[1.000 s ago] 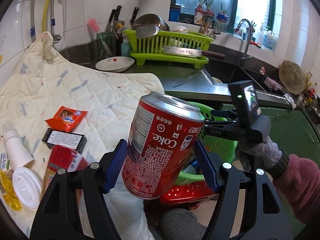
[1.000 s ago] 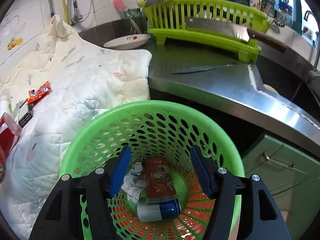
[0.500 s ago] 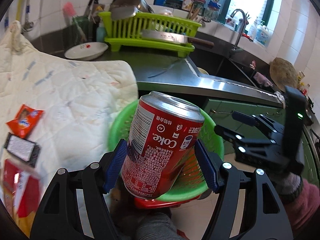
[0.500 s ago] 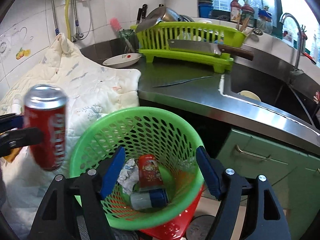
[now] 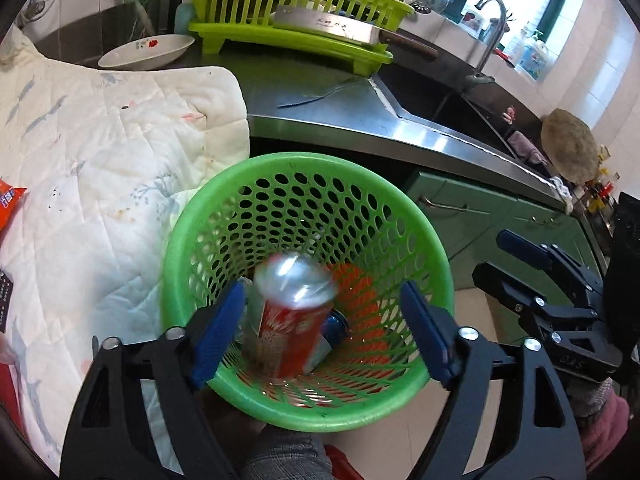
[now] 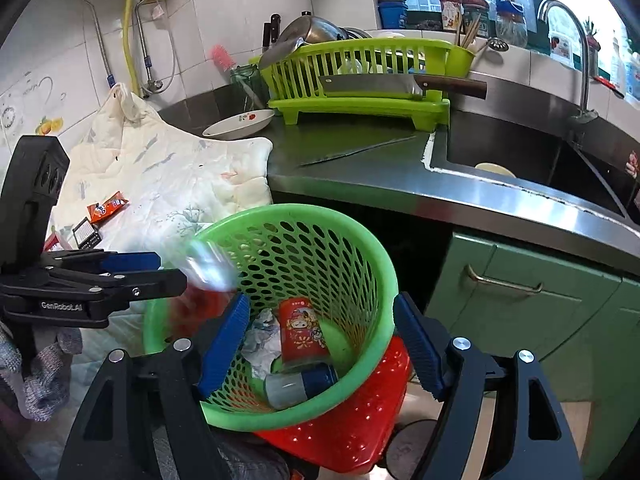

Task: Collect trash
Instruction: 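Lower the Coke can into the green basket and open the left gripper, then grasp the red-gold bottle with the left gripper and lift it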

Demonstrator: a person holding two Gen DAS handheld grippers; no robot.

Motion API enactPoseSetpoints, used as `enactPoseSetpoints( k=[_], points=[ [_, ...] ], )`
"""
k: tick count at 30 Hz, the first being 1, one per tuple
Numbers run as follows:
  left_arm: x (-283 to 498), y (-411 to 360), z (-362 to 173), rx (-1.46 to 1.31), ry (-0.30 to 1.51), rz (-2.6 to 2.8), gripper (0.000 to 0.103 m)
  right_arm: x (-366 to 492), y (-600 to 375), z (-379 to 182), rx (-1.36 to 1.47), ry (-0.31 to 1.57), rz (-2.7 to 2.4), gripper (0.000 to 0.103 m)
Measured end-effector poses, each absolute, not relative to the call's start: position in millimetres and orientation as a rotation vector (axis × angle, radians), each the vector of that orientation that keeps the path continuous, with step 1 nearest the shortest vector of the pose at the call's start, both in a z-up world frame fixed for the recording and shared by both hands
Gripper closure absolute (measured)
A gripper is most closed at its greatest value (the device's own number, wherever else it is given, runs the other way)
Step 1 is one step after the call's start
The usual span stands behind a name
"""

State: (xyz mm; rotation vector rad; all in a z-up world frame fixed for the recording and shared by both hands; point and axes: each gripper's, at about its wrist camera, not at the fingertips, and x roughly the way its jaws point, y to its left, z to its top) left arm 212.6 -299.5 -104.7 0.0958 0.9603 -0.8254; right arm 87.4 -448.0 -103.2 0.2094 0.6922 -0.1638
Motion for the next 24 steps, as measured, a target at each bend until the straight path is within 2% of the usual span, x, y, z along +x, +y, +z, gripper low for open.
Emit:
enactPoseSetpoints(
  k=[9, 24],
  points=[
    [192, -258, -75, 0.111, 0.88, -0.762, 0.023, 88, -425, -95, 0.206, 0.682, -0.115, 0.031],
    [179, -122, -27, 0.144, 0.737, -0.493, 0.023, 100, -351, -64, 0.16, 0.641, 0.016, 0.027]
  ],
)
